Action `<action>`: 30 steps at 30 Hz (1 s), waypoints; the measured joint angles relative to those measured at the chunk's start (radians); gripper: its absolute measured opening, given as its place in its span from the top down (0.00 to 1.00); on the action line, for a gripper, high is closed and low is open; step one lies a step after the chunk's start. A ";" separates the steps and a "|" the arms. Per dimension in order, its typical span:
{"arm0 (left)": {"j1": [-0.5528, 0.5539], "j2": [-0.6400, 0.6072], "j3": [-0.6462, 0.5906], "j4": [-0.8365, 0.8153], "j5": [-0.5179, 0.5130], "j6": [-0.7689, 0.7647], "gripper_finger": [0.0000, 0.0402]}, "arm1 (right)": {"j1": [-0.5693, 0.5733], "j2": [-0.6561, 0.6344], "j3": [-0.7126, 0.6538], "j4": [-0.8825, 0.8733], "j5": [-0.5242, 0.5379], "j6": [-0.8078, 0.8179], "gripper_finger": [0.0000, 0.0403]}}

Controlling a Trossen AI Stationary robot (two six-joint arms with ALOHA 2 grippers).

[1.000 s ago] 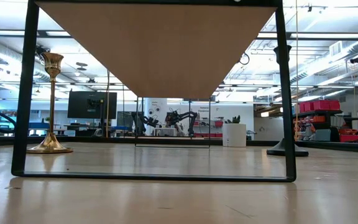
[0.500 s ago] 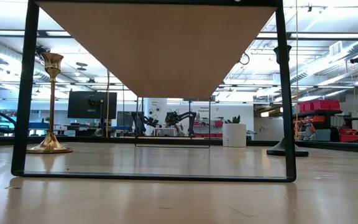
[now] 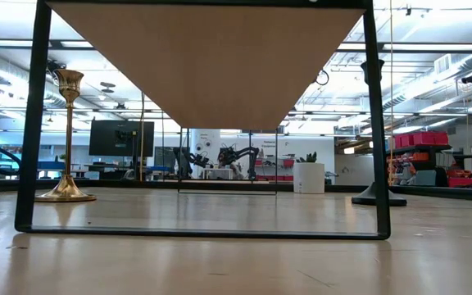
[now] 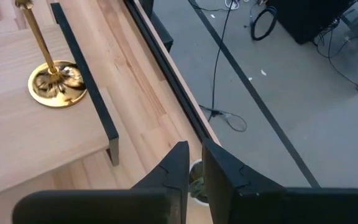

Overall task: Pick & Place candle stick holders
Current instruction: Put the top left black candle holder on the shelf

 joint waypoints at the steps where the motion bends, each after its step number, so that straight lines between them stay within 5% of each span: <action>1: 0.000 0.000 0.000 0.000 0.000 0.000 0.96 | 0.000 0.000 0.000 0.000 0.000 -0.003 0.88; 30: -0.001 0.001 0.000 0.024 0.037 -0.004 0.92 | 0.000 0.000 0.000 -0.003 -0.003 -0.027 0.88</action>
